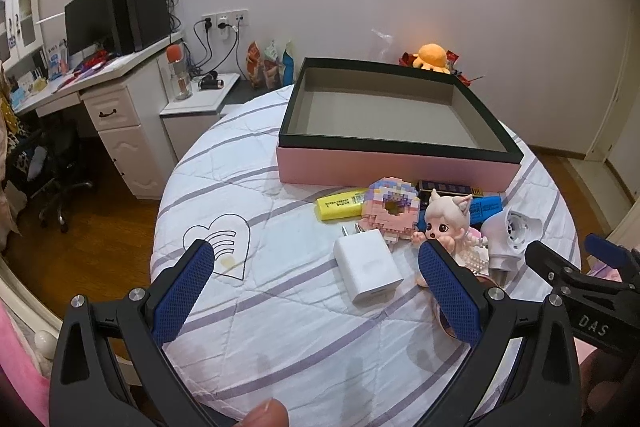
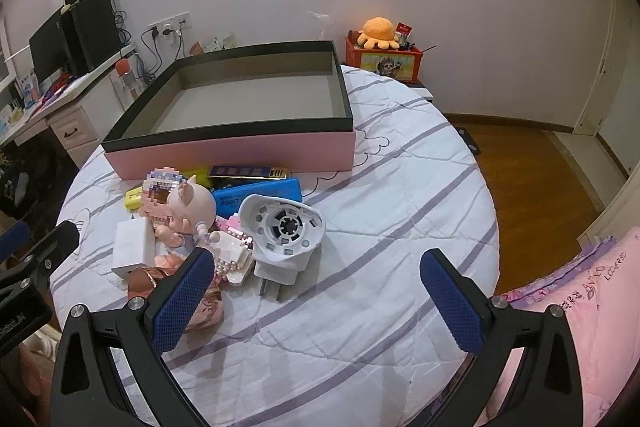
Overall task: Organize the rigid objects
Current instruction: 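Move the right gripper toward the white plug device beside the doll, then grasp the white plug device with the right gripper and lift it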
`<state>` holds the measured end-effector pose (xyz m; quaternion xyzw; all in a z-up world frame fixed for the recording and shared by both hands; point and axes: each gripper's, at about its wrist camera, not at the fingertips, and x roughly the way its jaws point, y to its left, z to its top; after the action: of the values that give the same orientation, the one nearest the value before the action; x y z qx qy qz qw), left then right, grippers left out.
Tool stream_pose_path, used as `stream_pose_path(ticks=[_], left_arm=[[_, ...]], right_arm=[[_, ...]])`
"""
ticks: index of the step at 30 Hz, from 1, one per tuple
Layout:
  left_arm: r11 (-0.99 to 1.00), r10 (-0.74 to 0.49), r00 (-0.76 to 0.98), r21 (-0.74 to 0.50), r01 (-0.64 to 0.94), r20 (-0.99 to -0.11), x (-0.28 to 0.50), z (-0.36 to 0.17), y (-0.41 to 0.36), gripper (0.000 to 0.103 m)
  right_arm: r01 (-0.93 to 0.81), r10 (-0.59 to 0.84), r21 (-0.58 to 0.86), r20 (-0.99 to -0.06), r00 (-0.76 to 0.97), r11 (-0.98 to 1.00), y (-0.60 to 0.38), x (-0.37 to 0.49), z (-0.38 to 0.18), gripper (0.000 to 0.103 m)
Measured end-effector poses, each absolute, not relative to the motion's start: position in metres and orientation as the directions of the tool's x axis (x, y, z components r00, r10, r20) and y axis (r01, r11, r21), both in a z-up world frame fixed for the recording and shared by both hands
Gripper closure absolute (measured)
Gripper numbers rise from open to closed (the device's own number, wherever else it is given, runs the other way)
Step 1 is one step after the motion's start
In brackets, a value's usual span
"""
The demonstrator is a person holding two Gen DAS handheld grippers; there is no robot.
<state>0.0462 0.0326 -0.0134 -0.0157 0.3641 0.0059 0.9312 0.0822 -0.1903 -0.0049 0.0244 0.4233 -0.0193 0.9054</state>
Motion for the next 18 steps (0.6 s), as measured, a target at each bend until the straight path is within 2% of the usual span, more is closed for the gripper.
stream_pose_path(ticks=[9,13,18], left_arm=[[0.999,0.011,0.732,-0.024,-0.038,-0.681,0.061,-0.019,0.037,0.0],[0.999,0.005,0.723,-0.03,-0.036,-0.691,0.073,-0.026,0.039,0.0],[0.999,-0.001,0.714,-0.029,-0.027,-0.701,0.084,-0.036,0.036,0.0]], right_arm=[[0.075,-0.004,0.051,-0.797,0.604,0.996,-0.196,0.105,-0.023,0.004],[0.064,0.009,0.055,-0.817,0.576,0.996,-0.189,0.117,-0.035,0.019],[0.057,0.024,0.066,-0.831,0.556,0.996,-0.185,0.129,-0.048,0.033]])
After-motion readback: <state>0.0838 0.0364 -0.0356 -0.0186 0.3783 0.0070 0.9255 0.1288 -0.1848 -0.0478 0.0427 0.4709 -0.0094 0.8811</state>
